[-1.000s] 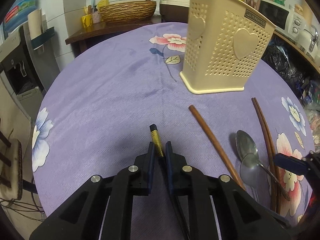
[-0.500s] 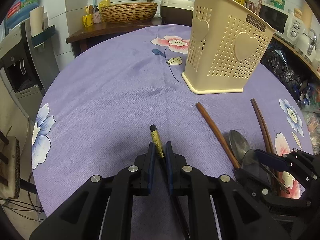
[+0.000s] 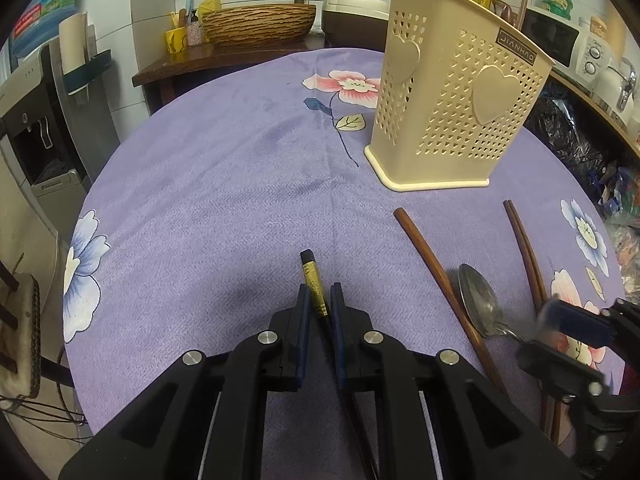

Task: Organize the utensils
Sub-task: 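Lift and carry the chopstick and spoon over the cream holder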

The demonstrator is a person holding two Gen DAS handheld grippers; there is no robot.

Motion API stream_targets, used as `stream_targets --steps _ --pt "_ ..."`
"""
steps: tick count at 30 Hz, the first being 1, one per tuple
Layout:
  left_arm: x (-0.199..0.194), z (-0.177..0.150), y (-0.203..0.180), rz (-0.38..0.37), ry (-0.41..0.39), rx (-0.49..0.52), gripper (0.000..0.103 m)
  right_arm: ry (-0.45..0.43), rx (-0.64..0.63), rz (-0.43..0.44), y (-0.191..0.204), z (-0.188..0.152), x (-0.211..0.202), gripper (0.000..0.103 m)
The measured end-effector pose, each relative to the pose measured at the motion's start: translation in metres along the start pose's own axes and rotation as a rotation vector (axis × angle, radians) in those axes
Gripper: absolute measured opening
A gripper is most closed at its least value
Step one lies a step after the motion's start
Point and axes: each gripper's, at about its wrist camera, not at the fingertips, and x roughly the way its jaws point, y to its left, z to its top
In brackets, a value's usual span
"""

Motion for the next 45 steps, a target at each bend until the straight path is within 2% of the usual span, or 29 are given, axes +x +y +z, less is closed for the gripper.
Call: stream_targets --steps 5,9,16,20,26,38,45 --pt "-0.011 0.004 0.002 -0.038 -0.039 -0.022 0.009 -0.048 0.012 0.063 -0.007 0.002 -0.031 0.037" --pt "-0.041 0.011 0.002 -0.063 -0.113 -0.033 0.008 -0.087 0.035 0.090 -0.014 0.004 -0.052 0.037" --pt "-0.137 0.025 -0.004 -0.127 -0.337 -0.028 0.008 -0.158 0.025 0.157 -0.012 0.011 -0.089 0.037" --pt "-0.171 0.033 -0.009 -0.130 -0.427 -0.013 0.008 -0.193 -0.001 0.177 -0.007 0.016 -0.101 0.037" --pt "-0.162 0.043 -0.015 -0.123 -0.428 -0.020 0.008 -0.190 -0.029 0.179 0.001 0.026 -0.094 0.036" --pt "-0.162 0.043 -0.010 -0.126 -0.433 -0.028 0.008 -0.178 -0.053 0.178 0.001 0.032 -0.090 0.036" --pt "-0.169 0.045 -0.010 -0.124 -0.453 -0.005 0.008 -0.174 -0.039 0.219 -0.006 0.040 -0.091 0.036"
